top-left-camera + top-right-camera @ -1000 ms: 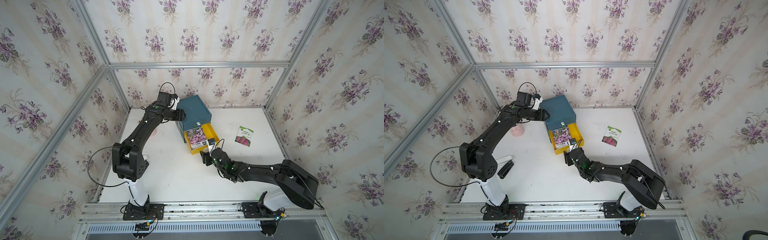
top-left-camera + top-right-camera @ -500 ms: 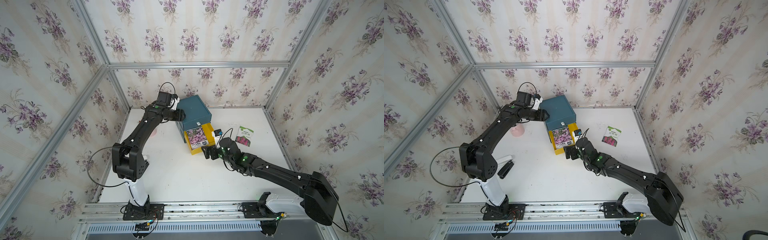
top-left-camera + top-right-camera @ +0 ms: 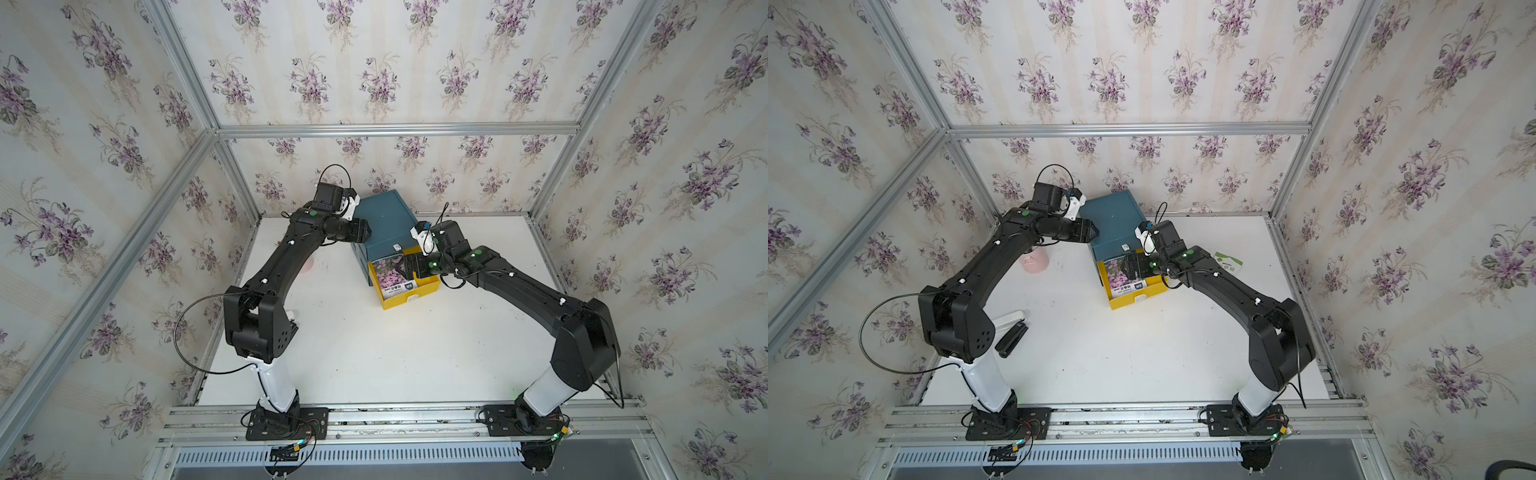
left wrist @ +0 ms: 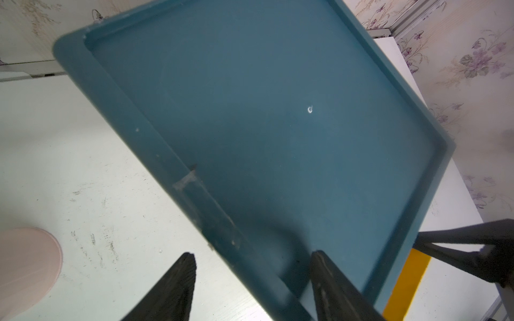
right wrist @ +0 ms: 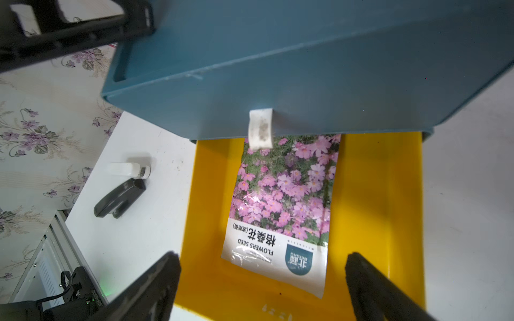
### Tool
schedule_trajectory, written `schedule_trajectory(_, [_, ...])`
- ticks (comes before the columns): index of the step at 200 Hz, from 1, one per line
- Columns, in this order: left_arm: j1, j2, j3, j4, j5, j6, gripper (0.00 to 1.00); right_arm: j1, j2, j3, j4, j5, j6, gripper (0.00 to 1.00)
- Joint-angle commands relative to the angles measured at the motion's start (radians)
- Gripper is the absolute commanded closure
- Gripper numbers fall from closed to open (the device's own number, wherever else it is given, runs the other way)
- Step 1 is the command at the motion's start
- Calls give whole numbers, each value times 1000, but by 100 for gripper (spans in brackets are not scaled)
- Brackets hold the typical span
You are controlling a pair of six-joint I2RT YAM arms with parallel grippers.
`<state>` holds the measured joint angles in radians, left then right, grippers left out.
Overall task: Take the seed bags out of the drawer
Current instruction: Pick up the seed packet from the drawer.
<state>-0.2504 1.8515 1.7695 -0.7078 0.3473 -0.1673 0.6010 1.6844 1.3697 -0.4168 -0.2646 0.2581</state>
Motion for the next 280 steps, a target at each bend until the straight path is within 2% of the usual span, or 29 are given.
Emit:
schedule_trajectory(1, [-1,15,-3,-136,-45,31,32,-7,40,28,-94,-25,-15,6])
schedule_trajectory(98, [-1,23,5,-137,-43,34,32,-7,138,83,-68,93,61,17])
schedule_trajectory(280, [0,17,1,-141,-28,43,32,-6,249,117,-107,130,99,30])
